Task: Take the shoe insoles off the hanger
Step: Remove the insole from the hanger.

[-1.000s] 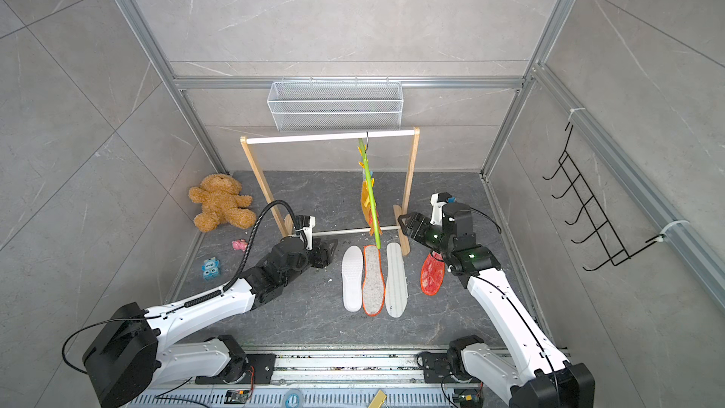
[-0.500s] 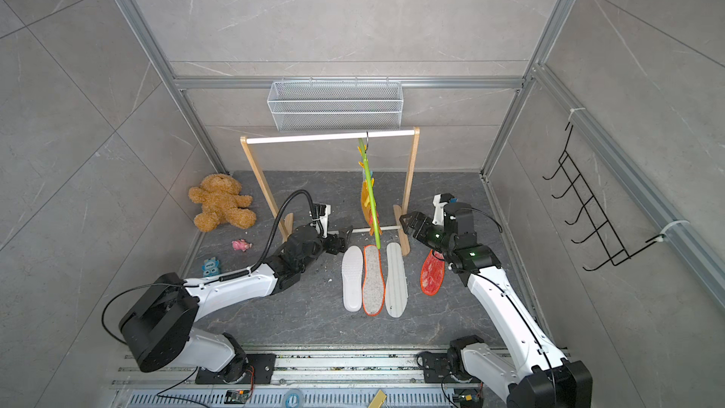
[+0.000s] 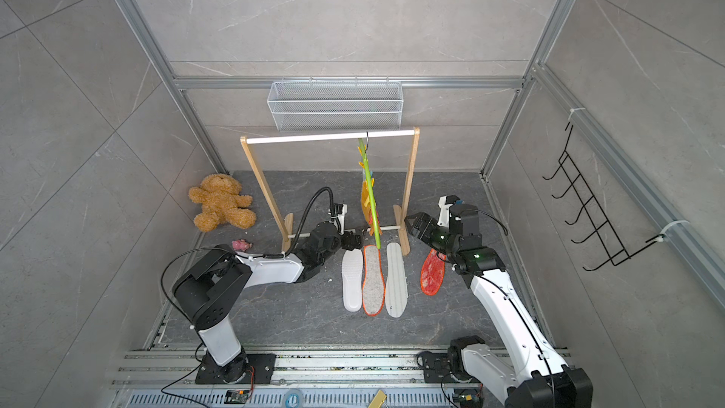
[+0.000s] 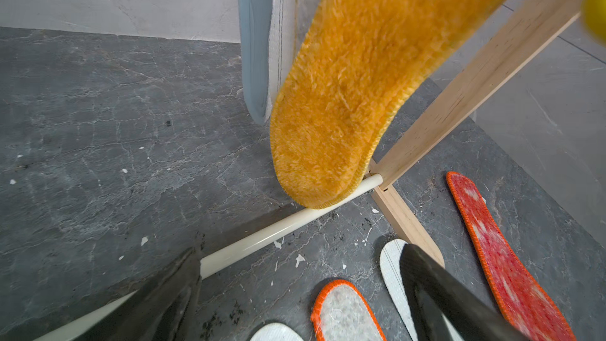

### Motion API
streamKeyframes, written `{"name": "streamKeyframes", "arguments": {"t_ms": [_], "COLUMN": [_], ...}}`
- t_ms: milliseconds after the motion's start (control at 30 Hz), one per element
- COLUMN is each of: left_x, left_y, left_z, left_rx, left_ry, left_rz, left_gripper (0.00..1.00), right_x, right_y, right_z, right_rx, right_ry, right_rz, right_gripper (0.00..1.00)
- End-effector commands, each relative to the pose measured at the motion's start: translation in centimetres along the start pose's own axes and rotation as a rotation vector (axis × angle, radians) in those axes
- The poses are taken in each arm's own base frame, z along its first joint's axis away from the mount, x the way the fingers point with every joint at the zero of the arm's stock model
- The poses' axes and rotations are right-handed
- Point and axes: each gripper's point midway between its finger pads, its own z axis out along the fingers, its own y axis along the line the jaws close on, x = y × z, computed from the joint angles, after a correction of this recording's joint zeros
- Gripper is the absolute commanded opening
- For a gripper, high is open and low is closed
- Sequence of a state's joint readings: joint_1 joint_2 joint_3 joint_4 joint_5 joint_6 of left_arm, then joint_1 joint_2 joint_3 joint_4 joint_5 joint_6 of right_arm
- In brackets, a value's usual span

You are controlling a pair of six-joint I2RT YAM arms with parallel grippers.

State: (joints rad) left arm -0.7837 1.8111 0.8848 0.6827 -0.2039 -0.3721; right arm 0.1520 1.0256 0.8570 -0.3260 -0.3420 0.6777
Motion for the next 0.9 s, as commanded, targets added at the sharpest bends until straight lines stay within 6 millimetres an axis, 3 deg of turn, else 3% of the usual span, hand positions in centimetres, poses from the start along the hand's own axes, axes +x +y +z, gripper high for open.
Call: {"name": "streamKeyframes", "arguments": {"t_ms": [0, 333, 867], "left_x": [-2.0, -0.8, 0.7], "left_y": [-1.4, -1.9, -0.2], "left_z": [1.0, 3.6, 7.6], "left_rx": [0.023, -0.023, -0.159], "left_ry": [-0.089, -0.102, -0.096], "left_rz": [-0.039, -0.074, -0.116], "left_gripper": [0.95, 0.90, 0.86], "right_x": [0.9, 1.7, 2.2], "right_y": [-0.6, -1.0, -0.9], "right_z": [-0.3, -0.5, -0.9], "right_rx": [0.004, -0.005, -0.022], "right_ry": [0.020, 0.034, 0.039], "right_rz": [0.002, 0.018, 0.036], "right_gripper": [0.86, 0.88, 0.88]}}
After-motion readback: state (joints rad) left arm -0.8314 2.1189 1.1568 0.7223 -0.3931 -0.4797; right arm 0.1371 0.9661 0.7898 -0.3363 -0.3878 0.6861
